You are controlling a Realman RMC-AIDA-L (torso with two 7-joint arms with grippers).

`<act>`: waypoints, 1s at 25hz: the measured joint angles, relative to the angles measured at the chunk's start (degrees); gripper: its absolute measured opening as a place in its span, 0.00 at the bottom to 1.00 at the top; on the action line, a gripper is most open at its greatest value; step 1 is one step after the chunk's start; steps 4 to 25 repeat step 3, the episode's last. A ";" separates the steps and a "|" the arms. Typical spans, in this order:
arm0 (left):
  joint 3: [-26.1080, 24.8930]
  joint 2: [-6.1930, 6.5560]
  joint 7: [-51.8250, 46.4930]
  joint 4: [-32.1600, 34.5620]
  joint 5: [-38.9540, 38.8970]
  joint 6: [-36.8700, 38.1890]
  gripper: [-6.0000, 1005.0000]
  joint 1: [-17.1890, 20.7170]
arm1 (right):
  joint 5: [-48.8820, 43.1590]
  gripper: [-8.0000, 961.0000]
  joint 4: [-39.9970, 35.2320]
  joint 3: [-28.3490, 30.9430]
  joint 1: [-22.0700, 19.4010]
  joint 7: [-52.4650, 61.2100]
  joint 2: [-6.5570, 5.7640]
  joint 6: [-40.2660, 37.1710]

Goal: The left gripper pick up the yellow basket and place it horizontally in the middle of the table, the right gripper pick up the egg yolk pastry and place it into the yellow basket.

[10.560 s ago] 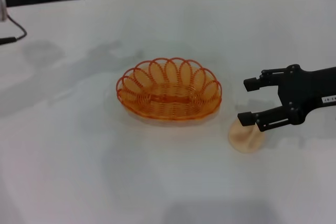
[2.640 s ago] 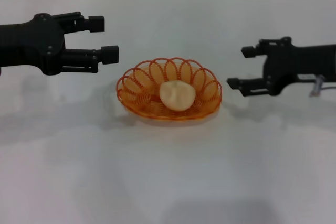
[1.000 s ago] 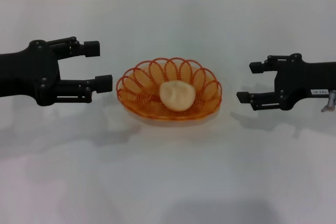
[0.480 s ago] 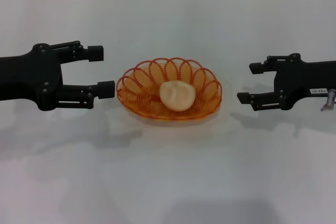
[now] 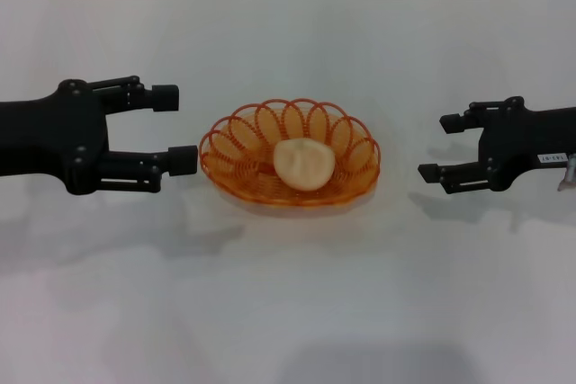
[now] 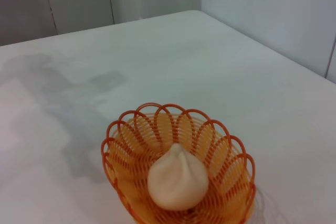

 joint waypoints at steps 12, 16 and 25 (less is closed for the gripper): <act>0.00 -0.01 0.00 0.00 0.15 0.00 0.88 -0.01 | 0.02 0.80 -0.18 0.02 -0.10 0.04 0.00 0.03; 0.00 -0.01 0.00 0.00 0.15 0.00 0.88 -0.01 | 0.02 0.80 -0.18 0.02 -0.10 0.04 0.00 0.03; 0.00 -0.01 0.00 0.00 0.15 0.00 0.88 -0.01 | 0.02 0.80 -0.18 0.02 -0.10 0.04 0.00 0.03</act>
